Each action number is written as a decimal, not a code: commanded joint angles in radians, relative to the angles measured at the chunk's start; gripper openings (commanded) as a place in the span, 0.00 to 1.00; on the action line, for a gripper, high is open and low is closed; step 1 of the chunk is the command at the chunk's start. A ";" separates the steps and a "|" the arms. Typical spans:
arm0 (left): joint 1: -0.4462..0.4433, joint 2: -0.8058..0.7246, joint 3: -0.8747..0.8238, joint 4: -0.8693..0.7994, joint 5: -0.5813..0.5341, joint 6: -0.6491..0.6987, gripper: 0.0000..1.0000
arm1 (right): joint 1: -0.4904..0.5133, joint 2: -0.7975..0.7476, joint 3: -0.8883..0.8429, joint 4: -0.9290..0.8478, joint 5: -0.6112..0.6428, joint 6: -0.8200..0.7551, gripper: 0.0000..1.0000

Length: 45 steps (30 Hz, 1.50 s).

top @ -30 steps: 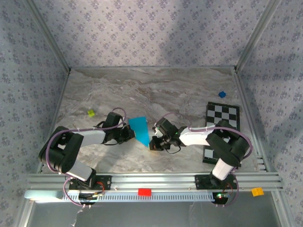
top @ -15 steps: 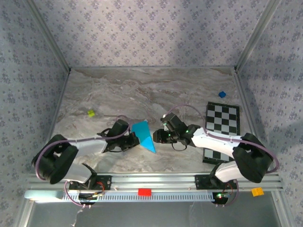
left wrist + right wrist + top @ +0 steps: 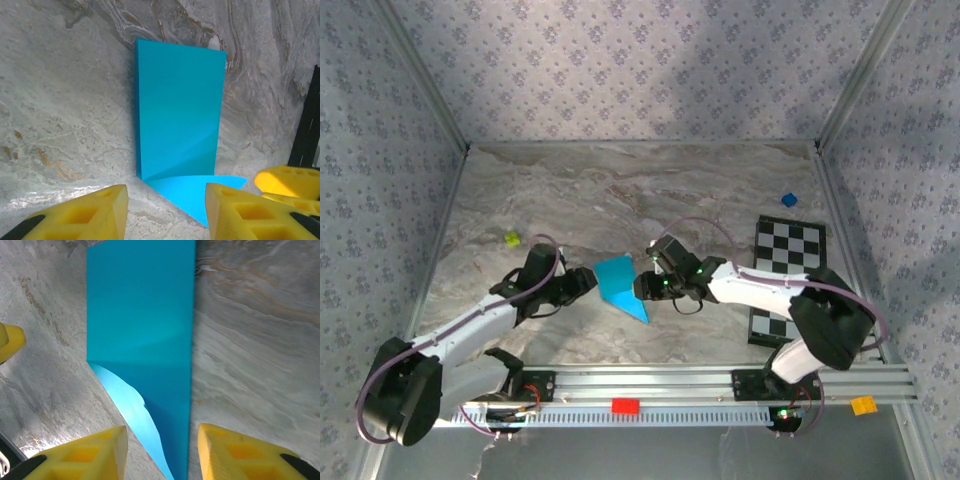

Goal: Fold a paper plane with a square sheet of paper (pick it up from the middle)
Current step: Fourth fold the wing at the center of the table.

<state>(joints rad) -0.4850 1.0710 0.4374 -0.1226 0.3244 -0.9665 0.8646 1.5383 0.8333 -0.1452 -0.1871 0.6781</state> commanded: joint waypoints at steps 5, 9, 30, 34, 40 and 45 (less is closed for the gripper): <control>0.079 0.089 0.040 0.030 0.254 0.094 0.48 | 0.000 0.106 0.067 0.059 -0.081 -0.031 0.36; 0.109 0.148 0.068 0.027 0.327 0.128 0.48 | -0.016 0.128 0.052 0.101 -0.111 -0.025 0.30; 0.131 0.189 0.057 0.064 0.320 0.100 0.52 | -0.043 0.122 0.001 0.173 -0.169 -0.012 0.17; 0.131 0.194 0.049 0.067 0.315 0.099 0.54 | -0.045 0.113 -0.014 0.195 -0.173 -0.002 0.16; 0.131 0.230 0.064 0.078 0.329 0.097 0.54 | -0.051 0.104 -0.027 0.211 -0.177 0.004 0.10; 0.131 0.264 0.070 0.094 0.346 0.095 0.55 | -0.061 0.090 -0.050 0.250 -0.200 0.014 0.04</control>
<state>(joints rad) -0.3599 1.3178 0.4946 -0.0505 0.6399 -0.8646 0.8131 1.6615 0.8043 0.0734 -0.3634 0.6804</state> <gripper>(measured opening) 0.550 0.050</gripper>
